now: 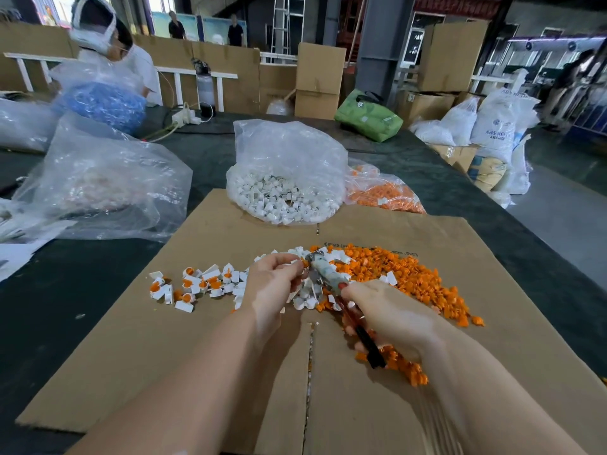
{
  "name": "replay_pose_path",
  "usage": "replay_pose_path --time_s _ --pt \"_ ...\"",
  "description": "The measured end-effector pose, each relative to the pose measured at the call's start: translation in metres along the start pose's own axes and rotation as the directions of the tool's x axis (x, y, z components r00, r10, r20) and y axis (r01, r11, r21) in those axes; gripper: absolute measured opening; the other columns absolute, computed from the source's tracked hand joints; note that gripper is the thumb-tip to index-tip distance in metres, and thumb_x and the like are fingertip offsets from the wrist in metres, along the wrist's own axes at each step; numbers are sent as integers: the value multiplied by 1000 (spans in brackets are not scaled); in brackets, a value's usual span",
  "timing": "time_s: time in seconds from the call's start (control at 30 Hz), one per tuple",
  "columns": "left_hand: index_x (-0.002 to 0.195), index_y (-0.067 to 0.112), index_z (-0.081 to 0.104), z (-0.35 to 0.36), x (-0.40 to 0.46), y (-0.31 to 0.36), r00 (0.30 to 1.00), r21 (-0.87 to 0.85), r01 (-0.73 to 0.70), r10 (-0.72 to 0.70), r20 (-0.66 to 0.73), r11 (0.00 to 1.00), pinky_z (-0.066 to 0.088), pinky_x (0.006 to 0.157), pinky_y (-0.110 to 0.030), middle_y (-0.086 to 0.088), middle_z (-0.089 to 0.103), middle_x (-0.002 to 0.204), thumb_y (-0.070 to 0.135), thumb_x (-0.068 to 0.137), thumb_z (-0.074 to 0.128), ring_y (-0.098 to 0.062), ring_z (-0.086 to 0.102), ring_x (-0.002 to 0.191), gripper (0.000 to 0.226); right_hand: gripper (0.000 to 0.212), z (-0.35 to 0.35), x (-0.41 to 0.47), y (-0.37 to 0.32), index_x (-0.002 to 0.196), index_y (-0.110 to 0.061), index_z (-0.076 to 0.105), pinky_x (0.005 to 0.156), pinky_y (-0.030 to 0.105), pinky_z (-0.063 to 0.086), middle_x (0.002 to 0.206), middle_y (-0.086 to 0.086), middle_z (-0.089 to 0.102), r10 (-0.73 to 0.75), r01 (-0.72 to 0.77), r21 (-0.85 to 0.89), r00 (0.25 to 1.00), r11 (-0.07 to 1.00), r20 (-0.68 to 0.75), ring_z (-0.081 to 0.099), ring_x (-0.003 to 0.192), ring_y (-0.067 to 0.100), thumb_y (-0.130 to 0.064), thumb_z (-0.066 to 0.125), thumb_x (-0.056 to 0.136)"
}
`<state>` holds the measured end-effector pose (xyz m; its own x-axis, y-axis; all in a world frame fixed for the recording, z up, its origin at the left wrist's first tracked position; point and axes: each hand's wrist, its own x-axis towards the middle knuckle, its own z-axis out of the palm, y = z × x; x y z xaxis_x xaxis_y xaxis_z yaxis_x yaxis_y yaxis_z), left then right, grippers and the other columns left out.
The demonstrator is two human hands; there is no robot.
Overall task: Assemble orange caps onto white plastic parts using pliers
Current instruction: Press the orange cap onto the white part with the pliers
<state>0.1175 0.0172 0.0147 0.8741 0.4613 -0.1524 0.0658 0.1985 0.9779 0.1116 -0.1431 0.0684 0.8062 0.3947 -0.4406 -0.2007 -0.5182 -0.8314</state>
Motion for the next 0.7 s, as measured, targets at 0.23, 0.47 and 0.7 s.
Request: replay_pose_path --time_s 0.23,0.47,0.7 --pt "92 7 63 -3 5 -2 998 47 30 -27 -59 998 43 49 -14 -5 63 71 5 90 59 -10 55 59 6 26 4 1 -1 83 -10 54 59 33 44 76 9 53 34 -37 37 997 999 73 48 65 23 -31 41 93" --pt "91 8 64 -4 7 -5 997 22 50 -48 -56 999 47 62 -21 -5 65 72 5 89 59 -13 57 64 6 31 7 0 -1 99 -10 56 57 31 44 75 6 53 12 -15 38 996 999 84 49 61 18 -36 40 96" --pt "82 14 63 -3 6 -11 997 -10 52 -53 -63 999 49 54 -17 2 66 61 3 87 59 -7 59 54 13 39 12 1 8 78 -11 47 45 25 41 64 7 55 -164 154 -194 986 969 -39 50 52 17 -44 39 97"
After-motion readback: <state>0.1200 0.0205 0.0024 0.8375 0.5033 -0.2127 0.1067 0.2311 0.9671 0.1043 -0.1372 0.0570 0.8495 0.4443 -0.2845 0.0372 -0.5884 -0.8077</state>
